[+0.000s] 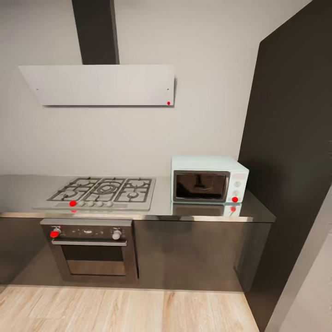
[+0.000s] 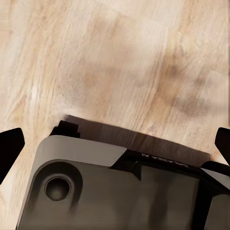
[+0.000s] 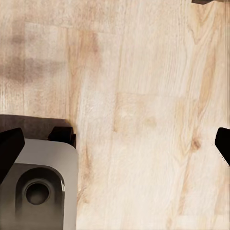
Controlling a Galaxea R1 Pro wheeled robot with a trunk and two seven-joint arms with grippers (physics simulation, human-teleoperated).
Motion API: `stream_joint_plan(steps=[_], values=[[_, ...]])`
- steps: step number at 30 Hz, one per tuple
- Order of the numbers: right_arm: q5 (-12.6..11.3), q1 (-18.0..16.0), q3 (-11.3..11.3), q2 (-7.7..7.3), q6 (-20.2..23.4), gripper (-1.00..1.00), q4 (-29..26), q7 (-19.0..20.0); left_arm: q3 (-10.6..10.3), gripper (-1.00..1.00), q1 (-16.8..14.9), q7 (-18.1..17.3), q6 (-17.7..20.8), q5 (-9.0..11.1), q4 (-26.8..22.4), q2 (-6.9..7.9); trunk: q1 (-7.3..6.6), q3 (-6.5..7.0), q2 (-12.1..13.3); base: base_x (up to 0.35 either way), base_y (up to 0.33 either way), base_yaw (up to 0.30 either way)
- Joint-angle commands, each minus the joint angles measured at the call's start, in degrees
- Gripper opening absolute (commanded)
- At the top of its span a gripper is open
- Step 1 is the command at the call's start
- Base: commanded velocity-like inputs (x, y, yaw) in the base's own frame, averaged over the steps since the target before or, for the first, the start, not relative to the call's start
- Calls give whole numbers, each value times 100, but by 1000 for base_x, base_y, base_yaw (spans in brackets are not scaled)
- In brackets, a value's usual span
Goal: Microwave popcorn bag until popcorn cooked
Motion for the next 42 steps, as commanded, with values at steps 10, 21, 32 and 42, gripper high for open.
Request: stream_joint_plan(steps=[10,21,32,42], values=[[49,-6,-53,-15,9,100,7,14,-49,100,-5,-20,-6,60,5,1,0,-7,-5,0,-280,0],[49,-6,-55,-23,24,100,7,15,-49,100,-5,-20,-7,60,5,1,0,-7,-5,0,-281,0],[45,-6,-54,-1,13,100,7,15,-49,100,-5,-20,-15,60,5,9,0,-7,-5,0,-176,-14],[43,-6,-55,2,33,100,7,14,-47,100,-5,-20,-15,60,5,10,0,-7,-5,0,-3,-192]])
